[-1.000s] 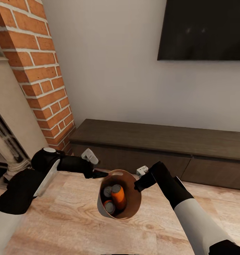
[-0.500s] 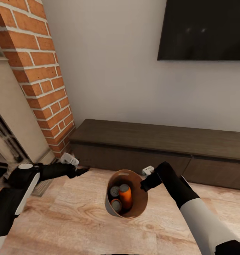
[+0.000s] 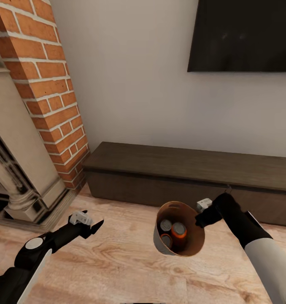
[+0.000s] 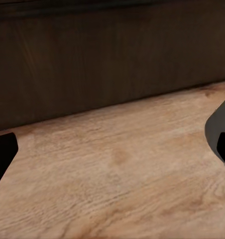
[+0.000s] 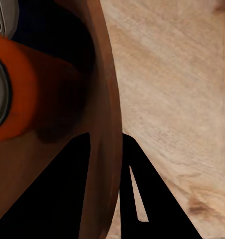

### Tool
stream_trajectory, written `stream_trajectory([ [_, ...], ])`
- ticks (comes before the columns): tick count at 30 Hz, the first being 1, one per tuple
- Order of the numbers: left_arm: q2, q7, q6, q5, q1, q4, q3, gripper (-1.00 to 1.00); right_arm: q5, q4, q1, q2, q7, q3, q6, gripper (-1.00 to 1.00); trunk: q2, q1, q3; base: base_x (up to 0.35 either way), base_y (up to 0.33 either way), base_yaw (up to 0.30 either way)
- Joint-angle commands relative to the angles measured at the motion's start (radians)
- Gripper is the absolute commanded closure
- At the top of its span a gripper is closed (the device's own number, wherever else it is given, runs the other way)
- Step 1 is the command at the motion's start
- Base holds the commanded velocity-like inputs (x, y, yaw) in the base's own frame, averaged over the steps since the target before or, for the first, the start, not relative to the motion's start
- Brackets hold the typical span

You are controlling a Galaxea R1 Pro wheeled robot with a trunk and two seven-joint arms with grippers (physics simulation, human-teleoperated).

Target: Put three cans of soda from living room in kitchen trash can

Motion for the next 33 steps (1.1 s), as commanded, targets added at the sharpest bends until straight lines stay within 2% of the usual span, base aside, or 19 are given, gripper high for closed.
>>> stream_trajectory([
  [1,-0.002,0.001,-0.007,0.001,0.003,0.005,0.0,-1.0,-0.036,0.003,0.0,-0.01,0.016,-0.001,0.012,1.0,0.0,0.0,0.0,0.0,0.0,0.0],
  [2,-0.005,0.002,-0.017,0.003,0.007,0.016,0.0,-1.0,-0.036,0.014,0.0,-0.028,0.04,-0.001,0.012,1.0,0.0,0.0,0.0,0.0,0.0,0.0],
  [6,-0.02,0.004,-0.038,0.005,0.012,0.056,0.002,-1.0,-0.036,0.056,-0.001,-0.065,0.077,-0.003,0.012,1.0,0.0,0.0,0.0,0.0,0.0,0.0],
  [13,-0.036,0.006,-0.086,0.006,0.025,0.096,0.005,-1.0,-0.037,0.138,-0.004,-0.121,0.091,-0.004,0.012,1.0,0.0,0.0,0.0,0.0,0.0,0.0],
  [14,-0.037,0.011,-0.09,0.006,0.029,0.112,0.007,-1.0,-0.037,0.151,-0.004,-0.141,0.092,-0.004,0.012,1.0,0.0,0.0,0.0,0.0,0.0,0.0],
  [18,-0.038,0.03,-0.095,0.009,0.032,0.148,0.01,-1.0,-0.036,0.161,-0.005,-0.176,0.096,-0.003,0.012,1.0,0.0,0.0,0.0,0.0,0.0,0.0],
  [25,-0.038,0.042,-0.096,0.009,0.033,0.165,0.011,-1.0,-0.036,0.16,-0.006,-0.195,0.099,-0.002,0.012,1.0,0.0,0.0,0.0,0.0,0.0,0.0],
  [31,-0.039,0.076,-0.096,0.01,0.033,0.167,0.011,-1.0,-0.036,0.159,-0.007,-0.198,0.1,-0.002,0.012,1.0,-0.001,0.003,-0.023,0.0,0.0,0.0],
  [33,-0.042,0.082,-0.096,0.01,0.033,0.167,0.011,-1.0,-0.036,0.159,-0.007,-0.199,0.101,-0.002,0.012,1.0,-0.001,0.003,-0.023,0.0,0.0,0.0],
])
